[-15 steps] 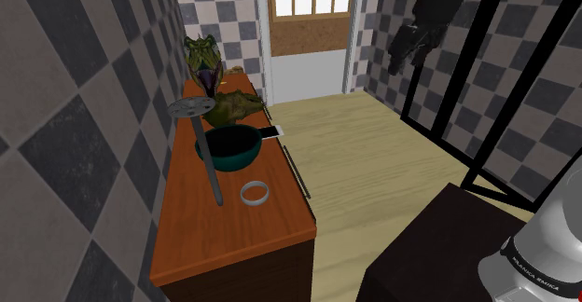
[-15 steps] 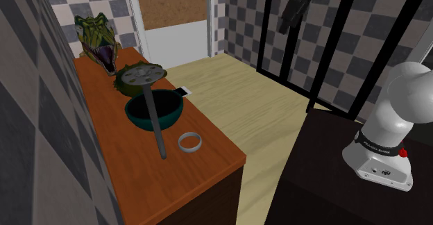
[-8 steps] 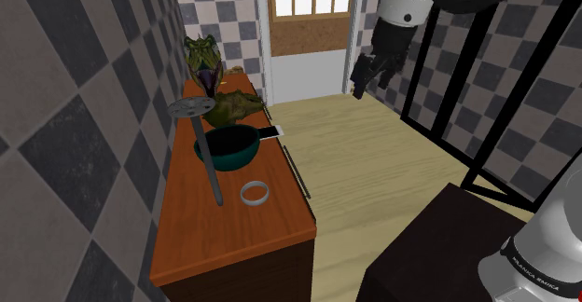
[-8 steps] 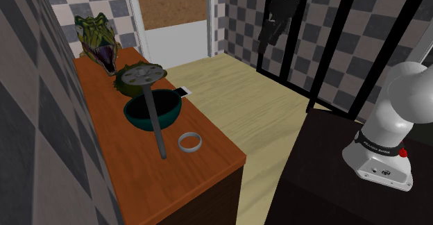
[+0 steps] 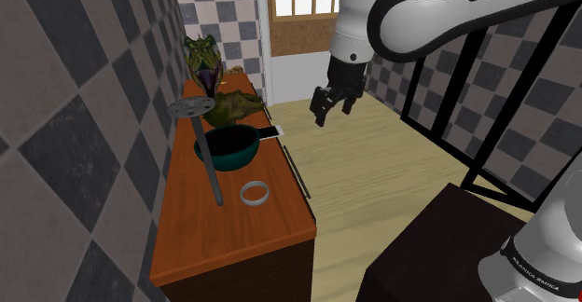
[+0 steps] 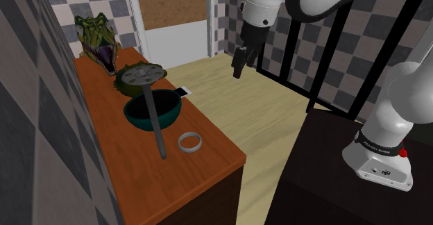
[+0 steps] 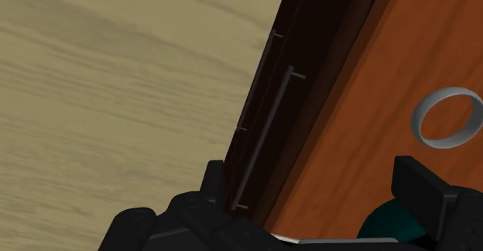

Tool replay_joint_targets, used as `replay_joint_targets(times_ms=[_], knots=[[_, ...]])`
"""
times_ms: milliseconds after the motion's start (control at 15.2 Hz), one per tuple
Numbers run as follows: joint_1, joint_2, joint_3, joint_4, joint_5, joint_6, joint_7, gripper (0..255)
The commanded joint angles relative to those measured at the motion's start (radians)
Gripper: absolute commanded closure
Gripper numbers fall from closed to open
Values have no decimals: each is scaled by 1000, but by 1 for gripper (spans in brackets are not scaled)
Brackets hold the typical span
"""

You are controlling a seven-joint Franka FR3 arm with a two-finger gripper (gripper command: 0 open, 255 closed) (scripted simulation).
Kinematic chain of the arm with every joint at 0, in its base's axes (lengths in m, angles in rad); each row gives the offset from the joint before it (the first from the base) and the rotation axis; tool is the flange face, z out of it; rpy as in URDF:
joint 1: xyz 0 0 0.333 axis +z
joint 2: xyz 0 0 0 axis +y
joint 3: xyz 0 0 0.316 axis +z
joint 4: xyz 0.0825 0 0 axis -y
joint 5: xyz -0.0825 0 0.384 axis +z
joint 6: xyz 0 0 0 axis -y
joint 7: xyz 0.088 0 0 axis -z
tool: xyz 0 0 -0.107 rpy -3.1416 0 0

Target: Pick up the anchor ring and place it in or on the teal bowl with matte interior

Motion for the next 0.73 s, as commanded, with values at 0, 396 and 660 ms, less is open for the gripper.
replay_joint_targets(times_ms=[0, 396, 660], knots=[[5, 61, 32, 13, -16, 40, 41, 0], [19, 278, 107, 117, -111, 112, 170, 0], [48, 433, 132, 210, -198, 137, 261, 0]])
